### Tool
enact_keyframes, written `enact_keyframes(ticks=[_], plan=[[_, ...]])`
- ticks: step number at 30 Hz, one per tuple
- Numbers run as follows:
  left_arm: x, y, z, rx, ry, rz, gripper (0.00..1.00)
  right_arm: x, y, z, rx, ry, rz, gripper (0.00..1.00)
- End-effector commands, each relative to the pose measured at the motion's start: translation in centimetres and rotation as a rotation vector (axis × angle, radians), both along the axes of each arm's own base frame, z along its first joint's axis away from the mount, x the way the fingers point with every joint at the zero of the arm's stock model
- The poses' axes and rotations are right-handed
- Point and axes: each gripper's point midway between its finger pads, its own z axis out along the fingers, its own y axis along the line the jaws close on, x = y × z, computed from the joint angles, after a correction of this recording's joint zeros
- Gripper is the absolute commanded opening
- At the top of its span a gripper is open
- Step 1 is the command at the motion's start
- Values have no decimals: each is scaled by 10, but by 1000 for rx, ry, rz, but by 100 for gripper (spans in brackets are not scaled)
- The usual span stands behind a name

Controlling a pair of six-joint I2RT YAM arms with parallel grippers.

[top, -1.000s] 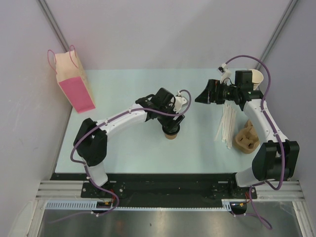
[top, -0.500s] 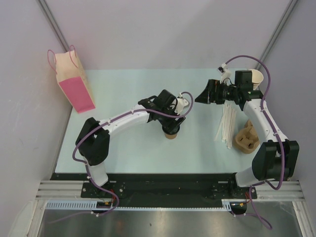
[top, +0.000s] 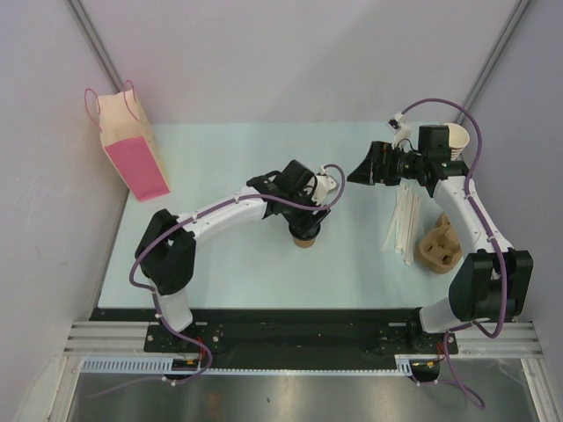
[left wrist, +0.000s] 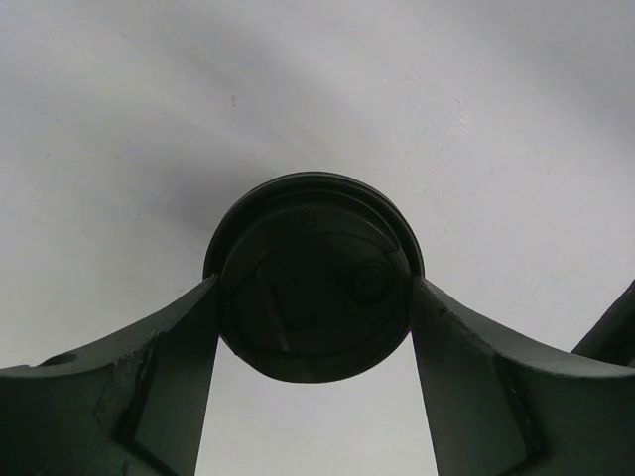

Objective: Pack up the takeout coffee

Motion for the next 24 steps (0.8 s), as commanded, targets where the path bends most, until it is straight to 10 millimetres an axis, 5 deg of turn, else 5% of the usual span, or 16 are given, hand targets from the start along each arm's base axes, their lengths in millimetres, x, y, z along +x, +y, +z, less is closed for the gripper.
enact_keyframes(ticks=[1, 9, 17, 20, 24], plan=[[2, 0, 19, -20, -4, 1, 56, 3, 1, 12, 10, -34, 11, 99], [-3, 5, 63, -257, 222, -33, 48, 3, 1, 13, 15, -32, 10, 100], [-18, 9, 84, -387, 376, -78, 43, 3, 1, 14, 23, -29, 11, 100], [-9, 14, 86, -389, 364, -49, 43, 3, 1, 15, 21, -33, 10, 100], [27, 40, 82, -309, 266, 59, 43, 3, 0, 15, 24, -34, 10, 100]])
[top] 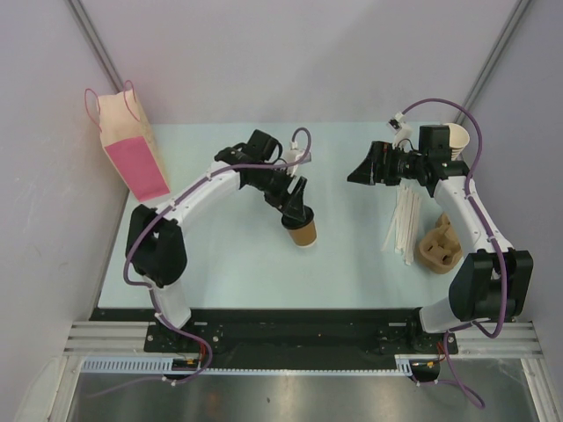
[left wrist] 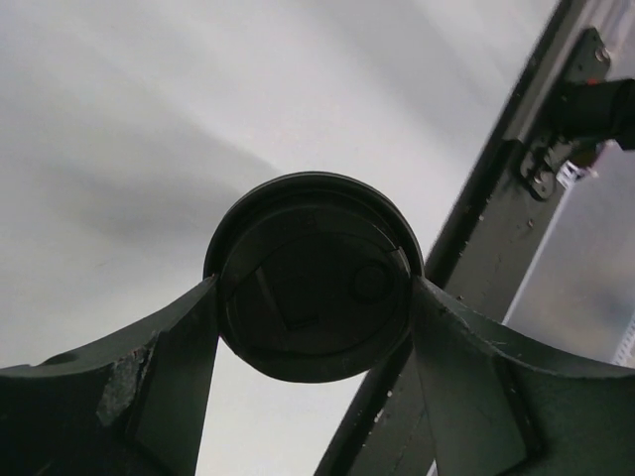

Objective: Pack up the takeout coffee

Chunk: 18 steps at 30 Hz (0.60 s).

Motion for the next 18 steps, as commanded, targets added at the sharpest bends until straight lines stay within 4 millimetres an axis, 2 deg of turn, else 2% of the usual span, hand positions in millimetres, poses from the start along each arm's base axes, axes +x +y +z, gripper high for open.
enact_keyframes(ticks=[1, 2, 4, 5, 6, 7, 8, 14, 18], plan=[[44, 23, 28, 35, -145, 91, 43, 3, 0, 15, 18, -37, 7, 100], [64, 38, 29, 94, -206, 155, 43, 4, 0, 14, 19, -34, 5, 100], [86, 56, 33, 153, -293, 196, 43, 4, -1, 14, 19, -34, 5, 100], [102, 75, 32, 214, -328, 253, 43, 4, 0, 13, 18, -31, 5, 100], [110, 84, 27, 246, -333, 269, 43, 4, -1, 14, 18, -32, 4, 100], [120, 93, 31, 268, -364, 284, 43, 4, -1, 13, 19, -29, 3, 100], [133, 113, 28, 308, -372, 331, 43, 5, -1, 13, 19, -31, 5, 100], [176, 172, 8, 468, -453, 416, 44, 6, -1, 13, 19, -31, 1, 100], [191, 191, -7, 502, -449, 440, 44, 6, -1, 11, 15, -28, -2, 100]])
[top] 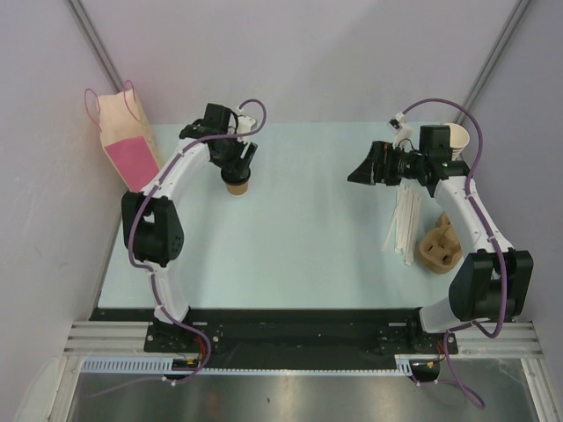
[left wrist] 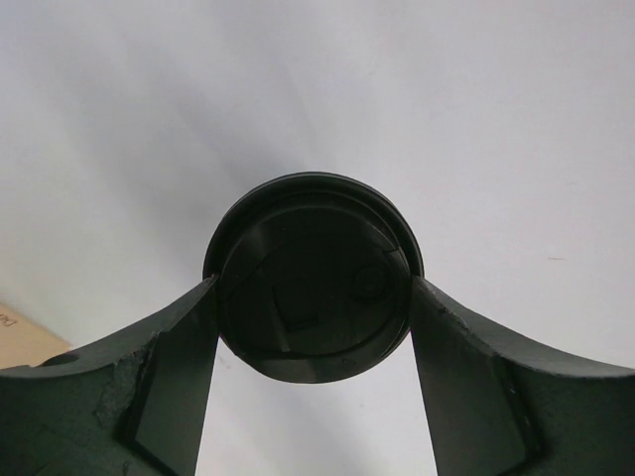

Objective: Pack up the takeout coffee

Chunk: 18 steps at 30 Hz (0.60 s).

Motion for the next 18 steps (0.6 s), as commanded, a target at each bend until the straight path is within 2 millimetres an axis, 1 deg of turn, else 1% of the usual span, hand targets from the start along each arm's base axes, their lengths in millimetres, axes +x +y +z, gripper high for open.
enact_keyframes(ticks=[1, 2, 5, 8, 9, 15, 18], plan=[[27, 28, -1, 85, -76, 26, 44, 6, 0, 9, 8, -25, -3, 100], [30, 30, -5, 87, -82, 27, 43, 6, -1, 10, 7, -26, -4, 100], [32, 36, -16, 93, -72, 37, 43, 6, -1, 9, 5, -27, -4, 100], [32, 40, -24, 78, -62, 54, 44, 7, -1, 8, 3, -24, -1, 100], [30, 42, -30, 76, -48, 62, 44, 7, -1, 7, 2, -21, -2, 100], [31, 53, -41, 44, -35, 106, 45, 8, -1, 6, 3, -20, -2, 100], [32, 60, -45, 26, -20, 124, 49, 7, -1, 6, 3, -20, -1, 100]])
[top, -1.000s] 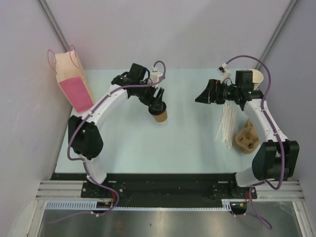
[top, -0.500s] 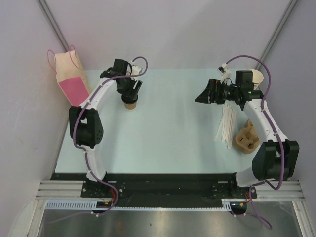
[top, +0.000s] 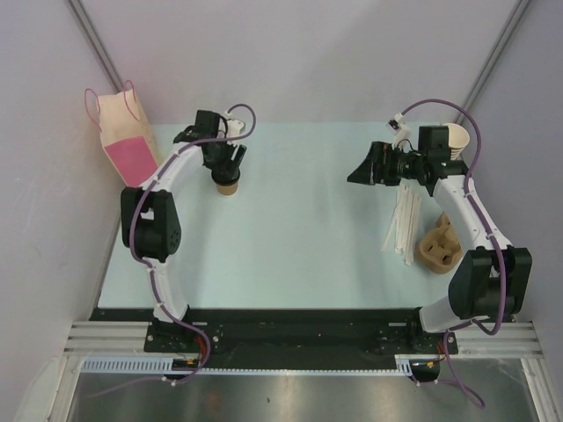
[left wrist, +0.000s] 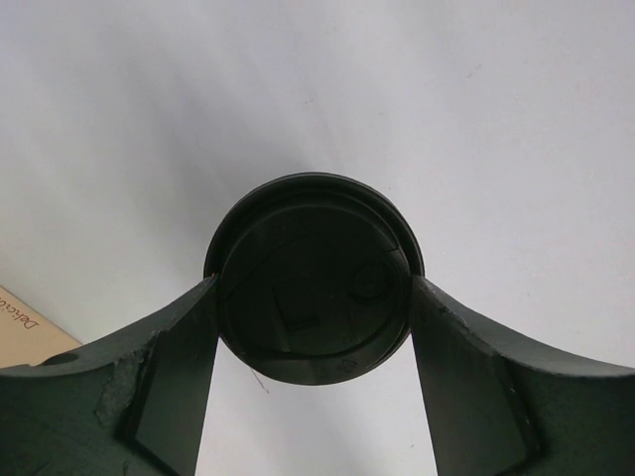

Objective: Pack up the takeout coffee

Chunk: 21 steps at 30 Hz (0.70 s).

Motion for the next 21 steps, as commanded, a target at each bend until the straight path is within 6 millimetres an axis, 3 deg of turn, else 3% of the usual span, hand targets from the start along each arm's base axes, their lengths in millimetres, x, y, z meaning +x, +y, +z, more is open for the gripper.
enact_keyframes(ticks=[1, 13, 16, 19, 21], plan=[[4, 13, -6, -29, 4, 38, 54, 5, -1, 12, 6, -35, 0, 100], [0, 20, 3, -41, 4, 55, 89, 5, 0, 11, 10, -34, 7, 100], [2, 23, 15, -41, -15, 65, 99, 4, 0, 14, 10, -42, 7, 100], [4, 24, 35, -44, -49, 63, 100, 4, -1, 15, 8, -45, 5, 100], [6, 24, 65, -52, -110, 61, 100, 4, 0, 16, 6, -53, 5, 100]])
